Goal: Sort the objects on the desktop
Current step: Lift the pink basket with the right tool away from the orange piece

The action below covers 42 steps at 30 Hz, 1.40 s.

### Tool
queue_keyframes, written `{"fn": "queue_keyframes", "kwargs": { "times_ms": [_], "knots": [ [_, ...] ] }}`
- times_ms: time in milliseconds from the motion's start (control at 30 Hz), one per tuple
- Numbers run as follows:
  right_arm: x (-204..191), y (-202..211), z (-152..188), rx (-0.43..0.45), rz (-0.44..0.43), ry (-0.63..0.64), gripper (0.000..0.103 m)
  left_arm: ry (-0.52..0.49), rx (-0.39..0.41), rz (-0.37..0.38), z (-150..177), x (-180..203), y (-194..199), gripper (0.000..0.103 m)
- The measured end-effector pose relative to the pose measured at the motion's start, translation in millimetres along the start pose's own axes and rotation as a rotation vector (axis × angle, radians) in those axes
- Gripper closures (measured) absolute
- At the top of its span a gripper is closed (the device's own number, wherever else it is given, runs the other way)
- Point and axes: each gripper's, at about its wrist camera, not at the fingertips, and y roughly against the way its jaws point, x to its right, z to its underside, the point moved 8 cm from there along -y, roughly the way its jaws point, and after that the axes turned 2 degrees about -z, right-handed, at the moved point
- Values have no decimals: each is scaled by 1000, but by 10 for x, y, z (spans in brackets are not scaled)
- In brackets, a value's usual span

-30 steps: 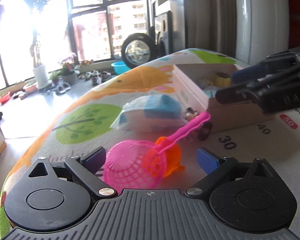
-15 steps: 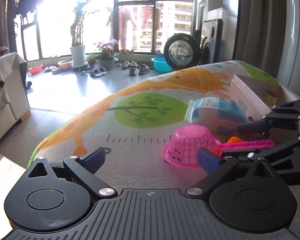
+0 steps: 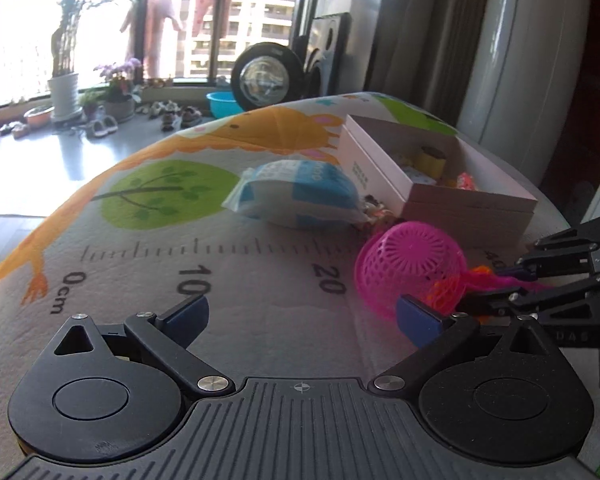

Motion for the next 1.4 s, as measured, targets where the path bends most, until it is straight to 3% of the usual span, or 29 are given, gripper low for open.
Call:
{"fn": "queue_keyframes", "kwargs": {
  "times_ms": [100, 233, 300, 367, 433, 467, 667, 733, 833, 1033, 1133, 1400],
  "knots": [
    [349, 219, 213, -8, 117, -104, 83, -50, -20, 50, 45, 262, -69, 0],
    [430, 481, 471, 9, 28, -209, 81, -107, -34, 75, 62, 505, -133, 0],
    [323, 598, 485, 45, -16, -175, 69, -125, -36, 74, 49, 578, -143, 0],
    [238, 734, 393, 114, -38, -135, 41, -141, -36, 63, 36, 627, -146, 0],
    [287, 810, 275, 171, -3, -128, 23, -158, -36, 53, 33, 662, -145, 0],
    [341, 795, 204, 187, 24, -141, 19, -167, -37, 51, 34, 686, -141, 0],
    [719, 285, 13, 148, 15, -390, 19, -212, -54, 76, 101, 848, -126, 0],
    [700, 85, 10, 116, 22, -398, 19, -230, -55, 80, 120, 885, -121, 0],
    [624, -54, 43, 86, 60, -345, 33, -238, -49, 80, 122, 894, -101, 0],
    [604, 431, 49, 205, -37, -331, 33, -191, -36, 74, 47, 819, -97, 0],
    [714, 739, 183, 220, -50, -306, 33, -174, -30, 101, 18, 832, -95, 0],
    [1078, 867, 624, 153, 83, -311, 32, -281, -76, 177, 67, 1292, -410, 0]
  ]
}}
